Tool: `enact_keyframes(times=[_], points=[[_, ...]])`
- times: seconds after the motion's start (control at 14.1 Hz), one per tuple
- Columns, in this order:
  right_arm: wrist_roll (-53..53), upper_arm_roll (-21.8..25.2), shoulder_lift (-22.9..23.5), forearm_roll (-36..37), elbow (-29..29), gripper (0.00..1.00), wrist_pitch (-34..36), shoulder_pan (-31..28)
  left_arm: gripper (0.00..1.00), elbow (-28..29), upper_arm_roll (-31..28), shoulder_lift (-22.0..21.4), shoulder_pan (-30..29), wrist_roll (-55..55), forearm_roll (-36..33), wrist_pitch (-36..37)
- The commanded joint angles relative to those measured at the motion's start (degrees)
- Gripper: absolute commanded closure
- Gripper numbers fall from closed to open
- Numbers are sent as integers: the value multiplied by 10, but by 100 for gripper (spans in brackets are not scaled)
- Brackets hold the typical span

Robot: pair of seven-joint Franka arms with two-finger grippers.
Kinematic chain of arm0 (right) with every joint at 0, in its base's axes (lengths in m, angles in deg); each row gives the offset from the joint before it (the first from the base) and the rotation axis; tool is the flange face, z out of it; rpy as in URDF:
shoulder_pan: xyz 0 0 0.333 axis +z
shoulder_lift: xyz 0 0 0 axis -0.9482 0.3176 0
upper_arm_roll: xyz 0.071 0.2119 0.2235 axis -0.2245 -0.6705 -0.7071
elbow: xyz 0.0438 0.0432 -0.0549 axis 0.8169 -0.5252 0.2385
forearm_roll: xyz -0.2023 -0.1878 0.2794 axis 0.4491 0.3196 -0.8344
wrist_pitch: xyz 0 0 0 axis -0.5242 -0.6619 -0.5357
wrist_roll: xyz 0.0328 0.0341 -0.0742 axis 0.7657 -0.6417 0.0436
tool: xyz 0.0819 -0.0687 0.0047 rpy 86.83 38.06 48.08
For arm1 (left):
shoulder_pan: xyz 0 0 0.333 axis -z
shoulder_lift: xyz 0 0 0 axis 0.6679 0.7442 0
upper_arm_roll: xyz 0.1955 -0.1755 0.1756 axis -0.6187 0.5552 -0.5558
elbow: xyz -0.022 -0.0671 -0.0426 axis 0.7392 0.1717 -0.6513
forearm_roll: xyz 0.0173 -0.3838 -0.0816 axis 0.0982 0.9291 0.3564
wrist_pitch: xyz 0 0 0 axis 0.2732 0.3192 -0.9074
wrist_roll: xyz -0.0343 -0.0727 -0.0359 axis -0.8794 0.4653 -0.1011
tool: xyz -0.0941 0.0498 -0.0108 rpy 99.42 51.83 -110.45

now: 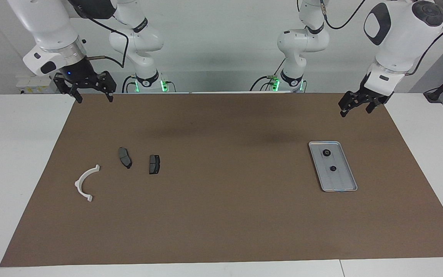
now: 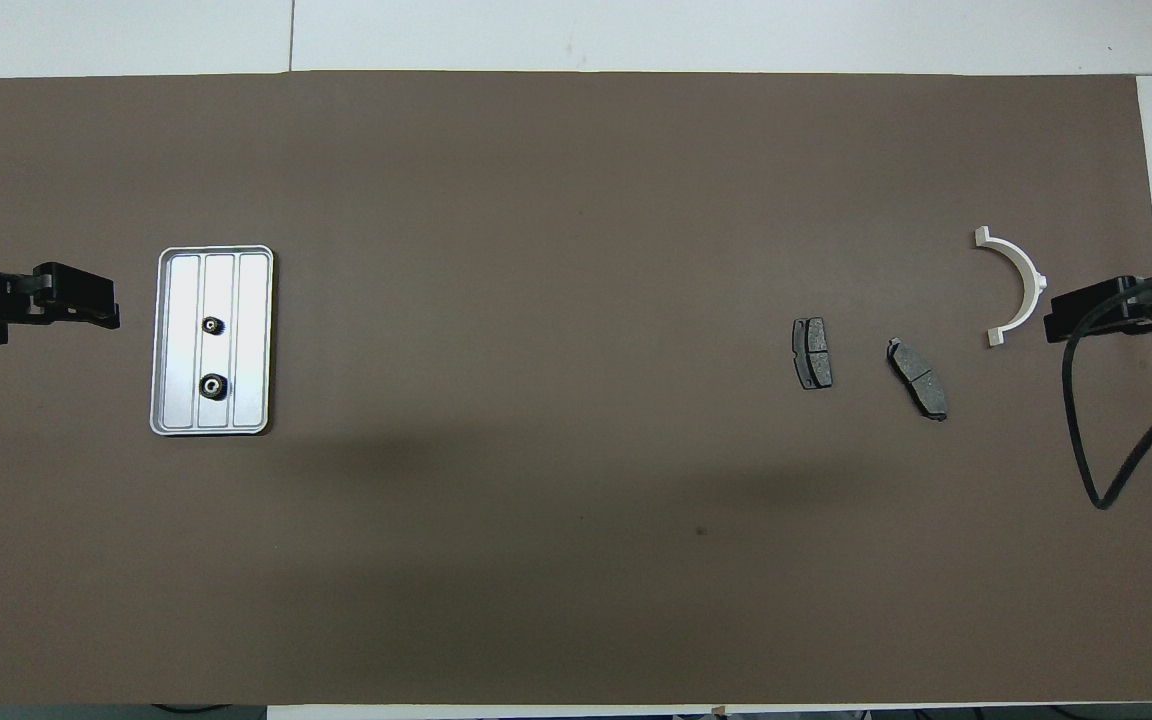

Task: Place bearing gear from tray to pile

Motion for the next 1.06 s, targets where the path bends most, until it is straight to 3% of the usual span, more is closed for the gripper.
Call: enact_keyframes(times=[0.0, 0.57, 0.71, 0.99], points=[[7, 0, -14, -11, -17, 0, -5, -1, 0, -3, 0, -3, 1, 8, 4, 1], [6, 0, -14, -11, -16, 0, -4, -1, 0, 2, 8, -9, 2, -6, 2, 29], [6, 0, -14, -11, -17, 0, -4, -1, 0, 8, 15, -10, -3, -3, 2, 4], [5, 0, -14, -11, -16, 0, -5, -2, 0, 126, 14, -43, -9, 17, 2, -120]])
